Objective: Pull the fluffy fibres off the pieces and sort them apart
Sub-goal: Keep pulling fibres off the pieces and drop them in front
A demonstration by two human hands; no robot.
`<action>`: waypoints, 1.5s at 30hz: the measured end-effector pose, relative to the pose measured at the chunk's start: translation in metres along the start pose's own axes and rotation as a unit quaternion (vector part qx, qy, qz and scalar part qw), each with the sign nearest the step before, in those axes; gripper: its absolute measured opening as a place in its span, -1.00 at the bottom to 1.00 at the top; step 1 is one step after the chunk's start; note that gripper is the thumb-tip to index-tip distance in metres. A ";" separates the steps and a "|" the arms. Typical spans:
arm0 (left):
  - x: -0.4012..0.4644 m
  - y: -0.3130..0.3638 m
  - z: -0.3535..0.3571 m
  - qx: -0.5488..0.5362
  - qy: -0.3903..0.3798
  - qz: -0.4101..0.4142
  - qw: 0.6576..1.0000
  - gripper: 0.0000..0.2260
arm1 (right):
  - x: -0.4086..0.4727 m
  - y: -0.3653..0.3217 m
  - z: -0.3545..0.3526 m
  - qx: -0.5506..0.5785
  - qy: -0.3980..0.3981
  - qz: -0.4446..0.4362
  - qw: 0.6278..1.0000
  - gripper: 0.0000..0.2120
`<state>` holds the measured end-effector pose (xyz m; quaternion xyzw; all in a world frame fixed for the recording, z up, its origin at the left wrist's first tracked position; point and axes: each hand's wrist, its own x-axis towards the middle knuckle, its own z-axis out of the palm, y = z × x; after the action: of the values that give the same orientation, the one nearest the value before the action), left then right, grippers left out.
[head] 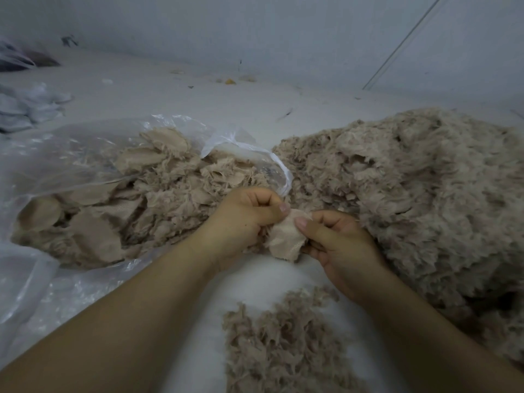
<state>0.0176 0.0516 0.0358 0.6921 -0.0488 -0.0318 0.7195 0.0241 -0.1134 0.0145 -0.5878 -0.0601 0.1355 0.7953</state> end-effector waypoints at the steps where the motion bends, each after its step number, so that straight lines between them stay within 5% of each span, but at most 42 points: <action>1: 0.001 0.000 0.000 -0.015 0.015 -0.009 1.000 -0.75 | 0.000 0.000 0.000 0.005 0.005 0.001 1.000 -0.87; 4: 0.000 0.003 -0.005 -0.042 -0.017 -0.046 0.998 -0.74 | 0.000 -0.001 0.002 0.028 0.022 0.003 0.999 -0.87; 8: -0.005 0.012 -0.019 -0.078 -0.194 -0.100 0.973 -0.89 | 0.000 -0.003 0.004 0.028 0.067 0.012 0.997 -0.83; 12: -0.014 0.022 -0.023 0.014 -0.377 -0.139 0.916 -0.93 | -0.002 -0.002 0.002 0.013 0.048 0.005 0.999 -0.89; 14: -0.015 0.022 -0.019 0.061 -0.336 -0.134 0.930 -0.94 | -0.002 -0.002 0.002 0.009 0.050 0.005 0.999 -0.87; 19: -0.003 0.009 -0.003 0.109 0.003 -0.009 0.994 -0.66 | -0.001 -0.003 0.003 0.029 0.040 0.003 0.999 -0.83; 23: -0.003 0.003 0.000 0.082 0.008 0.048 0.995 -0.76 | -0.001 -0.002 0.000 0.027 0.029 -0.004 0.999 -0.73; 27: -0.002 0.005 -0.002 0.062 0.038 0.135 0.988 -0.76 | -0.001 -0.002 0.003 0.064 0.037 -0.008 0.997 -0.85; 29: 0.001 0.006 -0.008 0.131 0.158 0.201 0.958 -0.76 | -0.001 -0.002 0.005 0.071 0.055 -0.006 0.996 -0.78; 31: 0.005 0.008 -0.020 0.343 0.268 0.309 0.845 -0.82 | -0.001 -0.003 0.006 0.053 0.062 -0.006 0.997 -0.78; 33: 0.009 0.005 -0.032 0.507 0.251 0.301 0.767 -0.74 | -0.002 -0.003 0.007 0.041 0.059 -0.009 0.997 -0.79; 37: 0.006 -0.003 -0.029 0.648 0.223 0.056 0.726 -0.73 | -0.002 -0.003 0.008 0.051 0.068 -0.008 0.996 -0.73; 40: 0.007 -0.002 -0.025 0.628 0.273 0.125 0.718 -0.58 | -0.001 -0.004 0.006 0.043 0.067 -0.005 0.997 -0.68; 42: 0.007 -0.001 -0.023 0.640 0.305 0.195 0.678 -0.56 | 0.000 -0.003 0.004 0.044 0.073 -0.001 0.996 -0.61; 45: 0.005 0.000 -0.022 0.670 0.262 0.158 0.676 -0.48 | 0.001 -0.003 0.002 0.056 0.082 0.010 0.995 -0.60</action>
<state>0.0252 0.0731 0.0351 0.9508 0.0246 0.3063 0.0401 0.0251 -0.1119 0.0178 -0.5520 0.0188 0.0984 0.8278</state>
